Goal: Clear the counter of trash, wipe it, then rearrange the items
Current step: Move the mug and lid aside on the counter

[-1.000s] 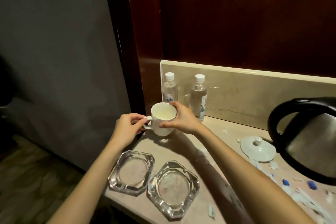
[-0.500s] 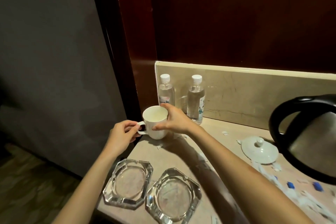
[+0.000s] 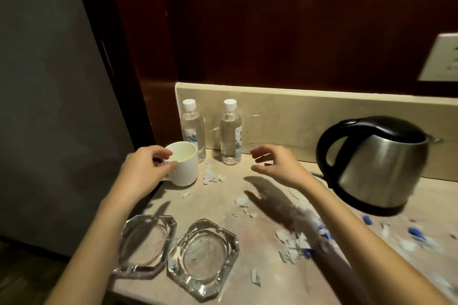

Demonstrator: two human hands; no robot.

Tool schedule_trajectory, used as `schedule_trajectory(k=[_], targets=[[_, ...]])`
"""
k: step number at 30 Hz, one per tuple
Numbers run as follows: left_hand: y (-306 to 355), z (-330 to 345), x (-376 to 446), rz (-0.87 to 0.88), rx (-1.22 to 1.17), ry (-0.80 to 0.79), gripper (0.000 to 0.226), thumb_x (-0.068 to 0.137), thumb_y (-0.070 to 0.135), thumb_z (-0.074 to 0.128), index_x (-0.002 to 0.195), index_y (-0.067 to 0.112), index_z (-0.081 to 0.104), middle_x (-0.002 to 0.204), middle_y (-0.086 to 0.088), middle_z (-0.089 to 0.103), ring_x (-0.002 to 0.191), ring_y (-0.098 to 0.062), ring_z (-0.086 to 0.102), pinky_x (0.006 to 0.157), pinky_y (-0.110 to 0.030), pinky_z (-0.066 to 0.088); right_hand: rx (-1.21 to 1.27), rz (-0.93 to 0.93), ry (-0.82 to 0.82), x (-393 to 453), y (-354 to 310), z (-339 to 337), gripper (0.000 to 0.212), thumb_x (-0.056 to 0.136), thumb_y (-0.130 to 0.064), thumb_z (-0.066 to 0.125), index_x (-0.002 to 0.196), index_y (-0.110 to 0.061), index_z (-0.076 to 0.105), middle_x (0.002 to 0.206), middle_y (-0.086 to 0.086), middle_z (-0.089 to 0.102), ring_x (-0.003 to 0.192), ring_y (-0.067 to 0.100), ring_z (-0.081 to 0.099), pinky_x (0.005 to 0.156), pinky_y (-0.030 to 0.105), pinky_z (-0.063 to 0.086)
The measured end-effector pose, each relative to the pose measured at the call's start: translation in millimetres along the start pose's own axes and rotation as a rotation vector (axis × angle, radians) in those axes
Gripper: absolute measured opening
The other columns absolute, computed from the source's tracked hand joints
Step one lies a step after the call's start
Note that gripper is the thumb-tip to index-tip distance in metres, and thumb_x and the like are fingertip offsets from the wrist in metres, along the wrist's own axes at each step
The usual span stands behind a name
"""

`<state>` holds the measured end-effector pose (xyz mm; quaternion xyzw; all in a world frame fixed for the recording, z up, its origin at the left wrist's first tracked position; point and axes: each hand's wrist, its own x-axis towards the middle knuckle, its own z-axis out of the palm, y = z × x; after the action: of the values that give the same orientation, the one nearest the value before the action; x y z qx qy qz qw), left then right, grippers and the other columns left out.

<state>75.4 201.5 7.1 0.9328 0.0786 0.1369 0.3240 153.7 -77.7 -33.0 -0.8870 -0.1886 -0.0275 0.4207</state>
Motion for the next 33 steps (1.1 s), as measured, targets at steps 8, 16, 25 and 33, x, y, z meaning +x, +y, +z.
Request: schedule_trajectory(k=[8,16,25,33], targets=[[83,88,0,0.294,-0.135,-0.283,0.021,0.082,0.027,0.073,0.102,0.018,0.071,0.09,0.009,0.071,0.078,0.001,0.064,0.07,-0.016,0.047,-0.057,0.111,0.213,-49,29,-53,0.023,0.086,-0.014,0.068,0.11,-0.012,0.068,0.1,-0.003,0.069,0.089,0.007,0.065,0.073,0.012,0.045],[143,193,6,0.389,-0.043,-0.427,0.044,0.085,0.034,0.069,0.124,0.015,0.061,0.118,0.001,0.066,0.096,-0.016,0.066,0.087,-0.033,0.053,-0.069,0.201,0.285,-99,50,-77,0.016,0.088,-0.014,0.067,0.102,-0.021,0.07,0.094,-0.011,0.069,0.086,-0.006,0.062,0.07,0.004,0.045],[159,226,17,0.406,0.012,-0.397,0.014,0.081,0.024,0.072,0.094,0.019,0.075,0.092,-0.005,0.071,0.091,-0.022,0.064,0.071,-0.025,0.043,-0.049,0.257,0.308,-129,66,-85,0.015,0.087,-0.014,0.067,0.099,-0.02,0.072,0.094,-0.01,0.072,0.088,-0.003,0.065,0.083,0.013,0.051],[141,200,31,0.381,-0.219,-0.401,0.017,0.078,0.017,0.077,0.094,0.014,0.076,0.089,0.001,0.073,0.083,-0.009,0.065,0.076,-0.023,0.05,-0.042,0.246,0.272,-125,63,-81,0.016,0.088,-0.019,0.067,0.103,-0.023,0.071,0.096,-0.013,0.07,0.091,-0.002,0.064,0.084,0.018,0.052]])
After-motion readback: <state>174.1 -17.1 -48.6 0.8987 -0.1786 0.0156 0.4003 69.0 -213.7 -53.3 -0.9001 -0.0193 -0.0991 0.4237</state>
